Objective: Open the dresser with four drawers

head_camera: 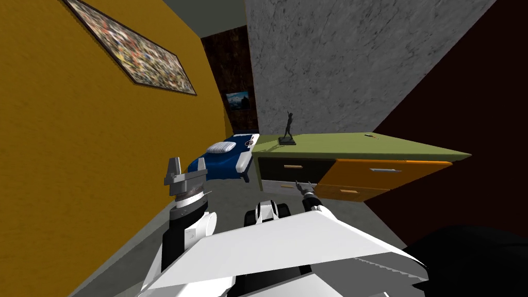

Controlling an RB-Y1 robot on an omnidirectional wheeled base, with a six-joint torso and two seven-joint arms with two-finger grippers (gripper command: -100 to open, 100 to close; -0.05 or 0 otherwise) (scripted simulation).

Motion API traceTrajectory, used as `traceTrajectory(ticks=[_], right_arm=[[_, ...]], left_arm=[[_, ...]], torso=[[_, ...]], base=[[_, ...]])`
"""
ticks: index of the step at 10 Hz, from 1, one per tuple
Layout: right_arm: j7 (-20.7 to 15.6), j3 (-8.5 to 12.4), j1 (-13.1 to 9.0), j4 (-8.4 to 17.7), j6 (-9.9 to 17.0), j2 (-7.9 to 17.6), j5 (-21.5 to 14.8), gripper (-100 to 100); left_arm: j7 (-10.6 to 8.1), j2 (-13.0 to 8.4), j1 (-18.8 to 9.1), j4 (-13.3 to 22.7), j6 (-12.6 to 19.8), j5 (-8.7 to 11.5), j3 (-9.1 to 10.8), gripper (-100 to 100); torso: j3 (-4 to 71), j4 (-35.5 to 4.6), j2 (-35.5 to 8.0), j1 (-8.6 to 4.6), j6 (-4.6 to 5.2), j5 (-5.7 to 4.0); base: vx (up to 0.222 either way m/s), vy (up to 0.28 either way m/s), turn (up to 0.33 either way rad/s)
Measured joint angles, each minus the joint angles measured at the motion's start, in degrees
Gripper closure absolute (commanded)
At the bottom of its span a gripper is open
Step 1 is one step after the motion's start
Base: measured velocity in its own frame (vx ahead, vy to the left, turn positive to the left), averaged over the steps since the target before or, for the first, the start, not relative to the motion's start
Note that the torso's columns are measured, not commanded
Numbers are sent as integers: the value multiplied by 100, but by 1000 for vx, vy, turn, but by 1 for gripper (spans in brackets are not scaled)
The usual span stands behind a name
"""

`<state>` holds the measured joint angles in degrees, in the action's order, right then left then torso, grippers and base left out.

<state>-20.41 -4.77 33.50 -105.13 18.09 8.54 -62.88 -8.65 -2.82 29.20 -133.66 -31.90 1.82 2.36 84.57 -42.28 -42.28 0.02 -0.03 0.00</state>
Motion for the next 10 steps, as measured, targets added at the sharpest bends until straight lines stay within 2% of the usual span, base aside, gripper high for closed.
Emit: traceTrajectory(ticks=[2, 4, 10], right_arm=[[-183, -56, -53, 140, 333, 91, -222, -100], [-210, -44, -7, 211, 452, 54, -565, -100], [-589, -140, -16, 611, 1199, 87, -1679, -100]], left_arm=[[0, 0, 0, 0, 0, 0, 0, 0], [0, 0, 1, 0, 0, 0, 1, 0], [0, 0, 1, 0, 0, 0, 1, 0]], torso=[[-2, -1, -3, 1, 2, 1], [1, 0, 2, -9, 5, -1], [1, 0, 1, -5, 5, 0]], base=[[-21, 33, 165], [-11, 17, 91], [-10, 23, 156]])
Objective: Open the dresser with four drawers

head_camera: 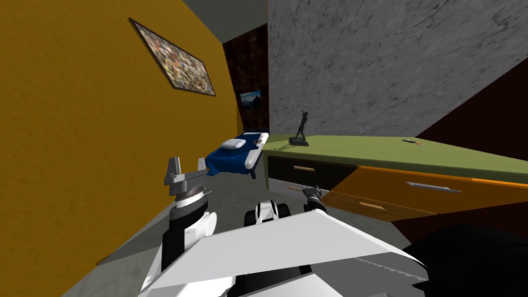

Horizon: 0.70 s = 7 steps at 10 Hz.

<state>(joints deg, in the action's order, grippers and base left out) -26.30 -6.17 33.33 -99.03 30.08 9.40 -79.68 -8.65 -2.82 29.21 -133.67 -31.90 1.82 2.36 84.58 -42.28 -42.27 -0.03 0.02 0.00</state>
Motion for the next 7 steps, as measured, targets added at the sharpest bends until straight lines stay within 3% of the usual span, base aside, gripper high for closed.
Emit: traceTrajectory(ticks=[7], right_arm=[[-529, -112, -30, 403, 888, 44, -1145, -100]], left_arm=[[0, 0, 0, 0, 0, 0, 0, 0]], torso=[[-1, 0, -1, 3, -4, 0]], base=[[-3, 8, 153]])
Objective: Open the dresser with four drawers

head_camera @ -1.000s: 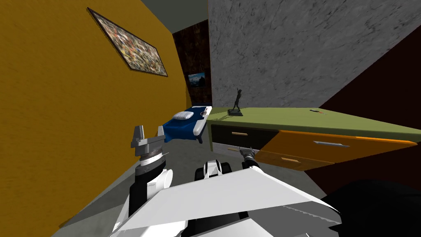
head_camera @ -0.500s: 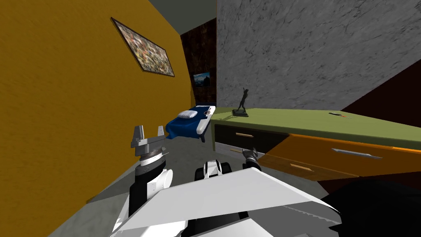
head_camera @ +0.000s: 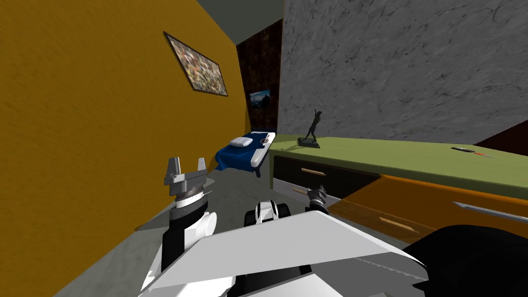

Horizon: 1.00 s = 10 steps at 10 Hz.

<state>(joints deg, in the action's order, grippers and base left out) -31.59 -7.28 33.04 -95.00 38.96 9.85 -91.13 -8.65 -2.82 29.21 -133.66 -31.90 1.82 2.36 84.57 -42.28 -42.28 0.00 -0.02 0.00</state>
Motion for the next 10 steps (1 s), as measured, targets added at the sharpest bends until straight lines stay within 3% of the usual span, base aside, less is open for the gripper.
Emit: traceTrajectory(ticks=[10], right_arm=[[-710, -141, -111, 546, 1089, 93, -1533, -100]], left_arm=[[0, 0, 1, 0, 0, 0, 1, 0]], torso=[[0, 0, 0, 0, 1, 0]], base=[[4, -9, 181]])
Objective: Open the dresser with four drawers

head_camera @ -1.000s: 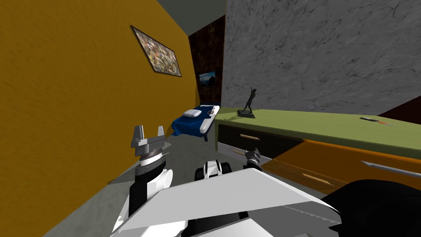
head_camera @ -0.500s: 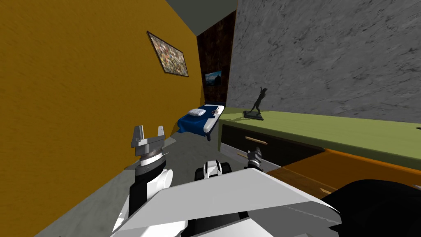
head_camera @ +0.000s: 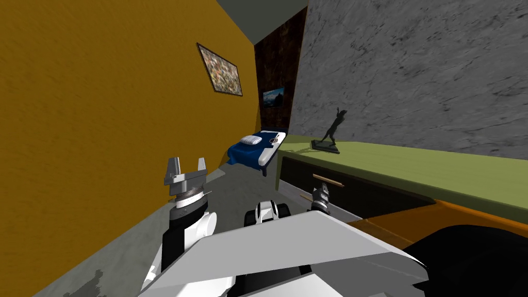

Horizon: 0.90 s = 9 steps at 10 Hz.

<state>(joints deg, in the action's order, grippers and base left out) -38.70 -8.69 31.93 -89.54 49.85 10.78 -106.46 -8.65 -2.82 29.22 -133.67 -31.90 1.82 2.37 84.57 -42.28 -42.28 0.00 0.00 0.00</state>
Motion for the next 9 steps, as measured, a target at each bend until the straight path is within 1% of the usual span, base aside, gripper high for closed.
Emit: traceTrajectory(ticks=[2, 4, 5, 6, 7, 8, 9], right_arm=[[-158, -42, -42, 131, 241, 8, -329, -100], [-328, -63, -53, 180, 424, 19, -571, -100], [-400, -77, -77, 236, 517, 26, -700, -100], [-415, -79, -81, 244, 540, 27, -716, -100], [-455, -50, -70, 170, 487, 37, -680, -100], [-468, -45, -69, 159, 471, 39, -676, 100], [-467, -44, -72, 156, 476, 41, -679, 100]], left_arm=[[0, 0, 0, 0, 0, 0, 0, 0], [0, 0, 0, 0, 0, 0, 0, 0], [0, 0, 0, 0, 0, 0, 0, 0], [0, 0, 1, 0, 0, 0, 0, 0], [0, 0, 2, 0, 0, 0, 1, 0], [0, 0, 1, 0, 0, 0, 1, 0], [0, 0, 1, 0, 0, 0, 0, 0]], torso=[[0, 0, 0, -2, 2, 0], [0, 0, 0, -1, 1, 0], [0, 0, 1, 0, 0, 0], [0, 0, -1, 5, 3, 1], [9, 4, 17, -11, 1, -2], [5, 3, 5, 0, 1, -1], [-6, 0, -7, 8, 0, -1]], base=[[6, -28, 177], [7, -29, 154], [5, -16, 37], [67, -59, -32], [44, -38, 1], [7, -7, 0], [-94, 68, -44]])
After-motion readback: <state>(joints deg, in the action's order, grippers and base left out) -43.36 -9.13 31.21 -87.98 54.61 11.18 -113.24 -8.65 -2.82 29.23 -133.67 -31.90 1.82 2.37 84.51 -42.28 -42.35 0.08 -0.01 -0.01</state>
